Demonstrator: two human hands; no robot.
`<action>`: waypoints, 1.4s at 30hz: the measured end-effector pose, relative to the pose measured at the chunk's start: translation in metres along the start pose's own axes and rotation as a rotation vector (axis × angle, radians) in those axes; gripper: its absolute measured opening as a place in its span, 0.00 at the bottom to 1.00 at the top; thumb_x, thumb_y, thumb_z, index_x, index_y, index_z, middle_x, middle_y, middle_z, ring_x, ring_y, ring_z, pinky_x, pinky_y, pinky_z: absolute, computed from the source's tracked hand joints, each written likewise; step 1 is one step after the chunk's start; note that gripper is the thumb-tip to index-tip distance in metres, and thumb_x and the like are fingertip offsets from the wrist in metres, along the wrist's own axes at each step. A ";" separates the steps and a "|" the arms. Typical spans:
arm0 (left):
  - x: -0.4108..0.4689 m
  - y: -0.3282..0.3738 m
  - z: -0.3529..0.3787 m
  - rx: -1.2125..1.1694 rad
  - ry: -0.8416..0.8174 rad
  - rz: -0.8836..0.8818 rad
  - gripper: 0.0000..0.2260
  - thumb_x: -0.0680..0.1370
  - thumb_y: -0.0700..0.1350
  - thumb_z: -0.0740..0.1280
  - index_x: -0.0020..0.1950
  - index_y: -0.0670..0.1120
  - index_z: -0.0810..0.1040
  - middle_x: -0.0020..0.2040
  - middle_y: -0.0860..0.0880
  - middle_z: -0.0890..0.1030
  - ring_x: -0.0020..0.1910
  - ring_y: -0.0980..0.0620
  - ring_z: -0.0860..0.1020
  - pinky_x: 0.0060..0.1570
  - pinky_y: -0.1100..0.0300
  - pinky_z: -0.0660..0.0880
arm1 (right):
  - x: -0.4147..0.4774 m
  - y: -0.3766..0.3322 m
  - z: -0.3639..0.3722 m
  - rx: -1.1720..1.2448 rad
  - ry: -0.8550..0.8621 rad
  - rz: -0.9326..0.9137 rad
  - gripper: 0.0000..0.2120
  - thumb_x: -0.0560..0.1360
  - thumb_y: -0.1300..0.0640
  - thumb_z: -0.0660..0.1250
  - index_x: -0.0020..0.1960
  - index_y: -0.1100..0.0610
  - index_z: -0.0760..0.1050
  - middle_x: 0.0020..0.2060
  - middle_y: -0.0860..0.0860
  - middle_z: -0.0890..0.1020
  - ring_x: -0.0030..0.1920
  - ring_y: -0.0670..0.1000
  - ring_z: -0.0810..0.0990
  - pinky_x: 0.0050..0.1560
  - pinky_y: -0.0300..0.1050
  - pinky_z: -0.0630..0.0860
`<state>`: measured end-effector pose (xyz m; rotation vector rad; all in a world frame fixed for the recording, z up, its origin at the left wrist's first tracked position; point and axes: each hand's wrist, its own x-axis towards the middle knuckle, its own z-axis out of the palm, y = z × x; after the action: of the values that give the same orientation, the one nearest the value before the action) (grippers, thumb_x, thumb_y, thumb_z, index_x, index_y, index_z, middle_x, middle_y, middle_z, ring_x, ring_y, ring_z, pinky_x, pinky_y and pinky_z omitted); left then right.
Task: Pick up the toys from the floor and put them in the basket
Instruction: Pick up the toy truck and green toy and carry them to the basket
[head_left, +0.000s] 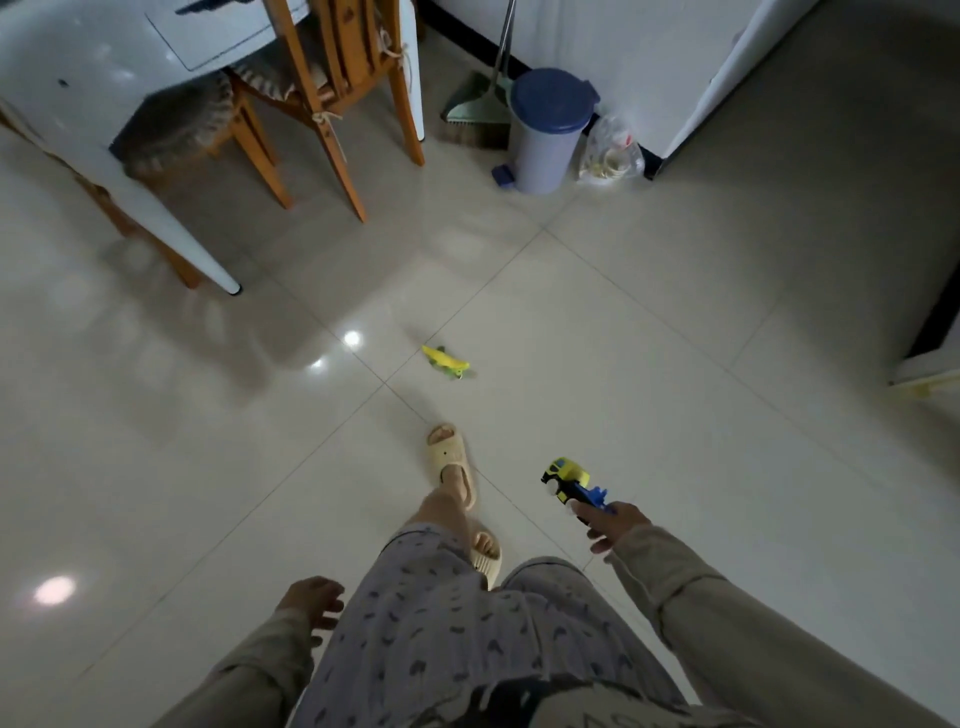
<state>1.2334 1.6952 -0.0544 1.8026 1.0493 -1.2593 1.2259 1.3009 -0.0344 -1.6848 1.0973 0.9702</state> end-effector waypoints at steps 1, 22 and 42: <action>0.002 0.017 0.000 0.006 -0.007 0.002 0.04 0.78 0.38 0.61 0.46 0.39 0.74 0.39 0.40 0.76 0.33 0.46 0.71 0.35 0.60 0.64 | 0.007 -0.007 -0.004 -0.008 0.005 0.010 0.18 0.73 0.47 0.68 0.51 0.62 0.74 0.34 0.52 0.76 0.30 0.49 0.75 0.22 0.36 0.73; 0.043 0.387 -0.027 0.350 -0.052 0.292 0.07 0.78 0.41 0.59 0.51 0.44 0.76 0.46 0.45 0.78 0.39 0.47 0.76 0.30 0.65 0.67 | 0.089 -0.201 -0.069 0.165 0.067 0.153 0.20 0.72 0.51 0.71 0.52 0.66 0.74 0.39 0.58 0.77 0.35 0.57 0.78 0.41 0.53 0.78; 0.303 0.464 0.064 0.552 -0.028 0.239 0.12 0.76 0.41 0.58 0.54 0.40 0.79 0.58 0.40 0.81 0.58 0.41 0.77 0.56 0.55 0.72 | 0.346 -0.251 -0.034 -0.048 -0.139 0.206 0.13 0.72 0.44 0.68 0.42 0.53 0.71 0.40 0.51 0.78 0.38 0.50 0.79 0.44 0.46 0.76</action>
<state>1.6851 1.5062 -0.3207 2.2265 0.4678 -1.5122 1.5728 1.2369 -0.2783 -1.5376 1.1779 1.2341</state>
